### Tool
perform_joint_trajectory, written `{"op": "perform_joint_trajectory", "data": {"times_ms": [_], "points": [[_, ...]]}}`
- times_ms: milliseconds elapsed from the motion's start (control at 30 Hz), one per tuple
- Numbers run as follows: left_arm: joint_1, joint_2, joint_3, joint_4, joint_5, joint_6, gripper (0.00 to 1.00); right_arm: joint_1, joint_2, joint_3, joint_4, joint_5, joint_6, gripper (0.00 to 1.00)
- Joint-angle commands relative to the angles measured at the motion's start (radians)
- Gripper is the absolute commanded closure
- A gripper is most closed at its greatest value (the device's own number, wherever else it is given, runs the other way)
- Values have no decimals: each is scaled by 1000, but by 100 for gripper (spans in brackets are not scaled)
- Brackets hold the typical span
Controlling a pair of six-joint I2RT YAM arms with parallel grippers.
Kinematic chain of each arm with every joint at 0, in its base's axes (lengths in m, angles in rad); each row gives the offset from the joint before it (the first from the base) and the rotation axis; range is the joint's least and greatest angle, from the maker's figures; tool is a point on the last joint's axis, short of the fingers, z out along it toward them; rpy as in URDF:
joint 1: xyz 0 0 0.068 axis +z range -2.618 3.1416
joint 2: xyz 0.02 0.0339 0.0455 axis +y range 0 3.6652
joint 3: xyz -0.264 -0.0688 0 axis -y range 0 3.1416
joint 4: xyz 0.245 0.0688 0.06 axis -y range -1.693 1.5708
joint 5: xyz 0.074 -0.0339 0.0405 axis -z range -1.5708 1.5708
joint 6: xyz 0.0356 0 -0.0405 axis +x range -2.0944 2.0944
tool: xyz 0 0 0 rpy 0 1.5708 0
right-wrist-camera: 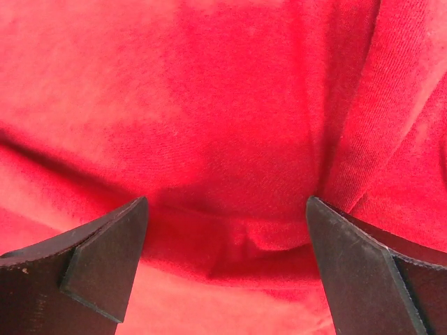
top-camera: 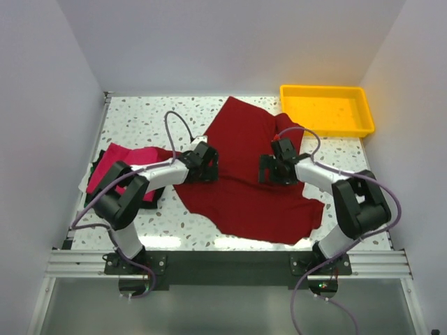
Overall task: Fold and stack the t-shirts
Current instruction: Flatten the tshirt out
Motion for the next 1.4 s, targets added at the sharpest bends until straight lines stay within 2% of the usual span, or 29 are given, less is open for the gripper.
{"op": "perform_joint_trajectory", "data": {"times_ms": [0, 133, 167, 233, 400, 500, 600, 633, 767, 833, 967, 1033, 1133, 1233, 1367], "points": [[24, 95, 79, 42, 10, 23, 0, 58, -43, -227, -70, -67, 164, 1], [34, 209, 200, 65, 27, 101, 0, 211, -152, -337, -17, -119, 293, 1], [40, 265, 275, 78, 59, 119, 0, 248, -163, -342, 0, -152, 345, 1], [67, 328, 364, 79, 78, 167, 0, 364, -142, -313, 36, -185, 382, 1], [163, 572, 745, -11, 130, 221, 0, 555, 1, -103, 123, -234, 410, 1], [206, 640, 877, -13, 199, 244, 0, 572, 48, 9, 126, -243, 389, 1], [214, 641, 938, 4, 254, 303, 0, 571, 24, 100, 35, -168, 329, 1], [212, 631, 938, 24, 268, 328, 0, 569, 12, 120, -17, -101, 315, 1], [202, 507, 882, 56, 288, 357, 0, 509, -56, 165, -93, -30, 266, 1], [192, 447, 844, 61, 268, 360, 0, 425, -106, 145, -108, -14, 257, 1], [165, 215, 603, 104, 218, 347, 0, 275, -151, 111, -92, 19, 202, 1], [146, 126, 479, 166, 216, 307, 0, 198, -123, 109, -53, 9, 169, 1], [119, -59, 194, 217, 212, 226, 0, 135, -29, 157, -44, 15, 128, 1], [84, -144, 75, 219, 190, 169, 0, 100, 51, 230, -53, 9, 100, 1], [53, -173, -55, 175, 141, 114, 0, 64, 146, 274, -61, 30, 102, 1]]}}
